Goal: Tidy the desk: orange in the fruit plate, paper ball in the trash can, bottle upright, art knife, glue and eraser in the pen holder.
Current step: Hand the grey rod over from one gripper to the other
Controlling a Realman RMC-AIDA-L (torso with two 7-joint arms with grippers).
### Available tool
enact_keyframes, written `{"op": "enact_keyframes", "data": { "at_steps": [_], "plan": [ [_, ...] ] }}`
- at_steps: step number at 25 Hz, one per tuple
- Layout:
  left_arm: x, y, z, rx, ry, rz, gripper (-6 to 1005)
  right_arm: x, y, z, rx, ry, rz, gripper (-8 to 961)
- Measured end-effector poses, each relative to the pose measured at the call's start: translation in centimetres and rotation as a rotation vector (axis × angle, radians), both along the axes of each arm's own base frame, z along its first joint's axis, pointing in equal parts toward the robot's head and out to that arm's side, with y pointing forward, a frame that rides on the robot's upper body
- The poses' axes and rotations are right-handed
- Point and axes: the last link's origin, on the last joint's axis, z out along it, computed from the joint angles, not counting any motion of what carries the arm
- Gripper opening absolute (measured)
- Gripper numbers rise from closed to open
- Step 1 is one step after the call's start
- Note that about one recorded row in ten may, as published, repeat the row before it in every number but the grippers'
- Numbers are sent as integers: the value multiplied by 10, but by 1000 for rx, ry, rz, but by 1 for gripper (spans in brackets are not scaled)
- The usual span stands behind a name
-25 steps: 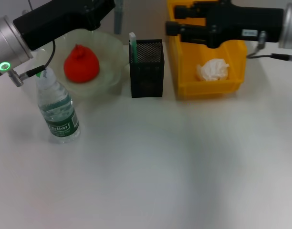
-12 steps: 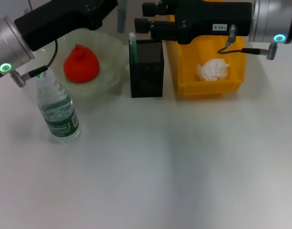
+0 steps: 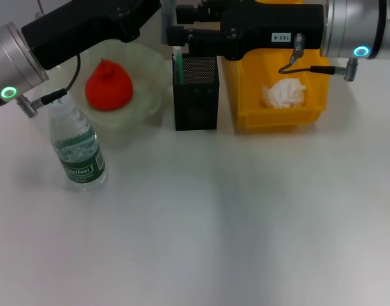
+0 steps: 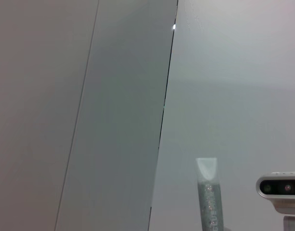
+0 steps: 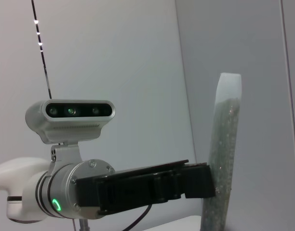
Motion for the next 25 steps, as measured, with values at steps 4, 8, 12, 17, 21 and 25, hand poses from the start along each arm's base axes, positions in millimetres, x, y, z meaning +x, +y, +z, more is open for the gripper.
{"op": "enact_keyframes", "data": {
  "at_steps": [4,8,12,17,21,25],
  "plan": [
    [1,-1,-1,-5,-3,-9,129,-4,0,-3,-1,24,8,451],
    [2,-2,-1,-11,-7,-15,129,-5,0,-4,3,31,15,450],
    [2,-3,-2,-16,-14,-20,130,-7,3,-6,3,33,10,449],
    [1,-3,-3,-17,-15,-19,130,-10,4,-6,4,40,12,448],
    [0,-3,-3,-11,-18,-17,130,-10,4,-6,0,46,8,448],
    [0,-2,-3,-1,-23,-16,130,-8,3,-7,-9,50,-7,436]
  ]
}}
